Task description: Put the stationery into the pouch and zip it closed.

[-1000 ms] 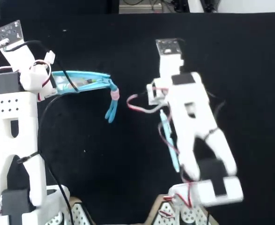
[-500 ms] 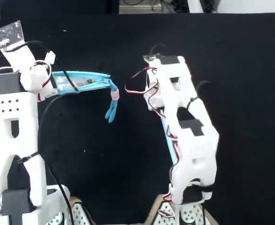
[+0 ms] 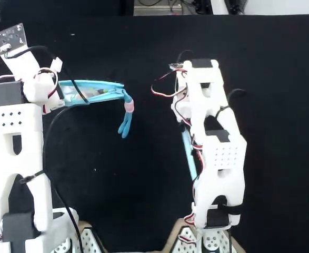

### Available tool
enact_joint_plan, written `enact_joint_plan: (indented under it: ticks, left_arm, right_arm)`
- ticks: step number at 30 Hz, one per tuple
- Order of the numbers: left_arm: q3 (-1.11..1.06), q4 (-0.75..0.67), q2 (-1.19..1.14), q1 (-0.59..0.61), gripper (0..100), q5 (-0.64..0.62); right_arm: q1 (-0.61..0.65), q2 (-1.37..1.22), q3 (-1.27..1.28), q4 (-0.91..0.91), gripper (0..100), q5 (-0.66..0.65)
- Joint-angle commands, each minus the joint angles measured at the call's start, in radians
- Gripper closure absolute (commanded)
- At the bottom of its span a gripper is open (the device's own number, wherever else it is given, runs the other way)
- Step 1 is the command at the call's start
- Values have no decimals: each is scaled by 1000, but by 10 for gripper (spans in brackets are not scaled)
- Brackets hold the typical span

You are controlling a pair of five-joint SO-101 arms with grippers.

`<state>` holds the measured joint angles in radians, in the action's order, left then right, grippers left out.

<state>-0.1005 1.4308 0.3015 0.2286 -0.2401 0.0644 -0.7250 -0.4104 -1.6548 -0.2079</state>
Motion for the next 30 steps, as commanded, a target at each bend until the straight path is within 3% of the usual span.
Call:
enact_joint_plan:
  ticks: [1, 8, 15, 23, 30]
  left_arm:
    - [-16, 0, -8, 10, 970, 8]
    - [-16, 0, -8, 10, 970, 8]
    - [-16, 0, -8, 10, 970, 8]
    - [-16, 0, -8, 10, 970, 8]
    - [-16, 0, -8, 10, 970, 8]
  right_arm:
    - [3, 4, -33, -14, 976, -23]
    - [-8, 19, -67, -68, 966, -68]
    - [5, 39, -21, -89, 737, -117]
    - [71, 36, 45, -44, 845, -155]
    - [40, -53, -12, -51, 857, -158]
